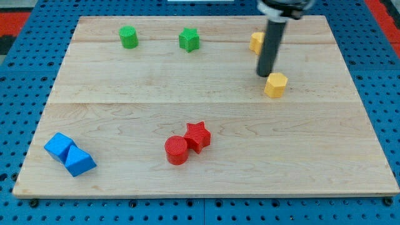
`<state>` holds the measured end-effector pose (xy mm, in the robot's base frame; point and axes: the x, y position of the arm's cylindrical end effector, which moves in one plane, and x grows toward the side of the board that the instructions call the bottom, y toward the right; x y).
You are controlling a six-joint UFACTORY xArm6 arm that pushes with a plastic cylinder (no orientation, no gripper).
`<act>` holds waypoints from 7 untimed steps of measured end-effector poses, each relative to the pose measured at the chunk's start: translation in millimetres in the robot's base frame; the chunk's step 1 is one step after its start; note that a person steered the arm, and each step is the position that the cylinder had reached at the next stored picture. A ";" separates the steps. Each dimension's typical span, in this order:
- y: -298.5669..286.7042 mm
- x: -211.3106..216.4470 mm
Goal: Move the yellow hexagon towards the center
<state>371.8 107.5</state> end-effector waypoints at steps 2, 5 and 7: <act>158.9 33.7; -2.8 31.8; 47.2 23.6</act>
